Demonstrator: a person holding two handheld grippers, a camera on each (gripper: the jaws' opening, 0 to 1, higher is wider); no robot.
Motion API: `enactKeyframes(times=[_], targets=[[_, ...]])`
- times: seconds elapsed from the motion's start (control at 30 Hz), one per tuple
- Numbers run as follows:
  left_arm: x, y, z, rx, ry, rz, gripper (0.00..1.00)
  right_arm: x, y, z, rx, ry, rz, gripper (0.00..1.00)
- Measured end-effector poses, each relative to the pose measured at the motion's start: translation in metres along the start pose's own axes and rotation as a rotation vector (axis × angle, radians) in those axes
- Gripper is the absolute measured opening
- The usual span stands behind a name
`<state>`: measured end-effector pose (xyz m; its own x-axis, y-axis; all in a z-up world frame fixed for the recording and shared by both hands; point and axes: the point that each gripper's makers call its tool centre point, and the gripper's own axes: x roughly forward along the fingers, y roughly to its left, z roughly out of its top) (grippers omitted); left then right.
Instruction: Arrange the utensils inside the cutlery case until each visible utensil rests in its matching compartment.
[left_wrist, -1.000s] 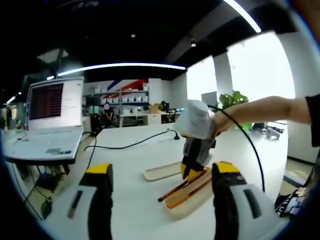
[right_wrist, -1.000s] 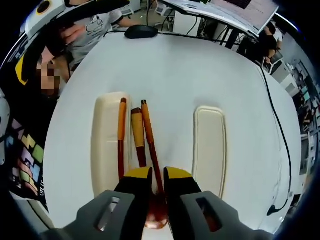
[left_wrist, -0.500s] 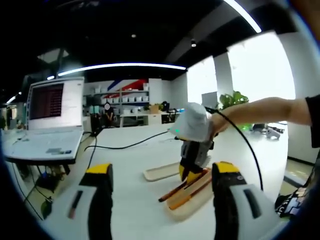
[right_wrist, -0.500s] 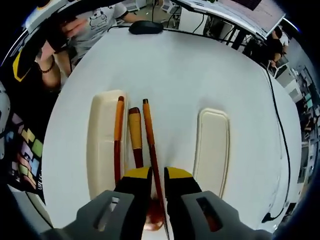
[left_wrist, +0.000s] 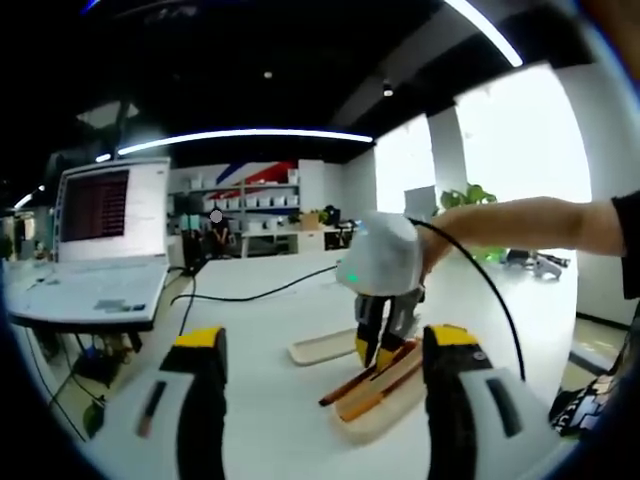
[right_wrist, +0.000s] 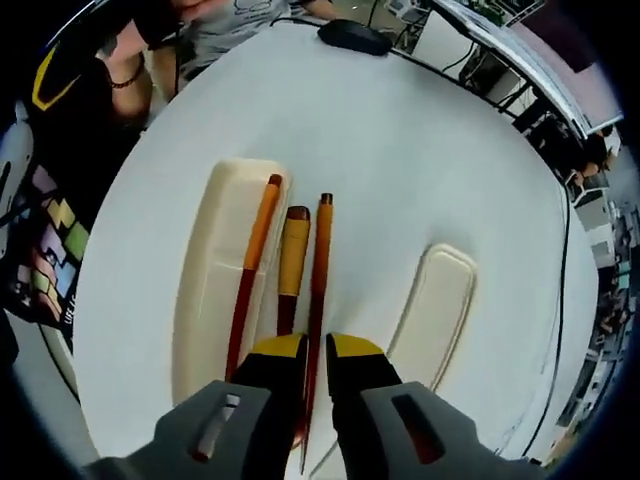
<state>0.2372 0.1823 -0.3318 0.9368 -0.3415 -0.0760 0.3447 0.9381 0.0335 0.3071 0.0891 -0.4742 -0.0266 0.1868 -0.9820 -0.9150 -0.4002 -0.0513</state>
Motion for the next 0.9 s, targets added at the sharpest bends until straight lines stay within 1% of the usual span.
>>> enactKeyframes(times=[0.1,0.23,0.3,0.33,0.4,0.47,0.53,0.57,0.67,0.8,0.9], targets=[[0.000,-0.003,0.003,0.013,-0.009,-0.007,0.85,0.000,0.000,-0.001,-0.016,-0.002,0.014,0.08],[0.001,-0.006,0.004,0.017,-0.016,-0.016,0.85,0.000,0.000,-0.001,0.042,-0.040,-0.006,0.07],[0.001,-0.006,0.002,0.022,-0.008,-0.015,0.85,0.000,0.000,0.000,0.113,-0.075,-0.012,0.04],[0.000,-0.006,0.002,0.022,-0.007,-0.015,0.85,0.000,-0.002,0.001,0.122,-0.088,-0.013,0.03],[-0.002,-0.005,0.003,0.008,-0.014,-0.008,0.85,-0.001,-0.001,0.000,0.116,-0.089,-0.016,0.03],[-0.005,-0.004,0.006,-0.001,-0.023,-0.007,0.87,0.000,-0.002,0.000,0.157,-0.092,-0.025,0.02],[-0.007,-0.004,0.010,-0.012,-0.042,-0.007,0.88,0.000,0.000,0.001,0.135,-0.090,-0.033,0.02],[-0.007,-0.003,0.011,-0.016,-0.048,-0.007,0.88,0.000,-0.001,0.001,0.143,-0.084,-0.037,0.02],[-0.005,-0.005,0.010,-0.018,-0.049,-0.015,0.88,0.000,0.000,0.001,0.092,-0.044,-0.054,0.01],[-0.002,-0.005,0.006,-0.010,-0.027,-0.021,0.87,-0.001,-0.001,0.000,0.096,-0.040,-0.052,0.01],[-0.002,-0.006,0.006,-0.011,-0.031,-0.027,0.87,-0.001,-0.002,0.000,0.101,-0.046,-0.053,0.01]])
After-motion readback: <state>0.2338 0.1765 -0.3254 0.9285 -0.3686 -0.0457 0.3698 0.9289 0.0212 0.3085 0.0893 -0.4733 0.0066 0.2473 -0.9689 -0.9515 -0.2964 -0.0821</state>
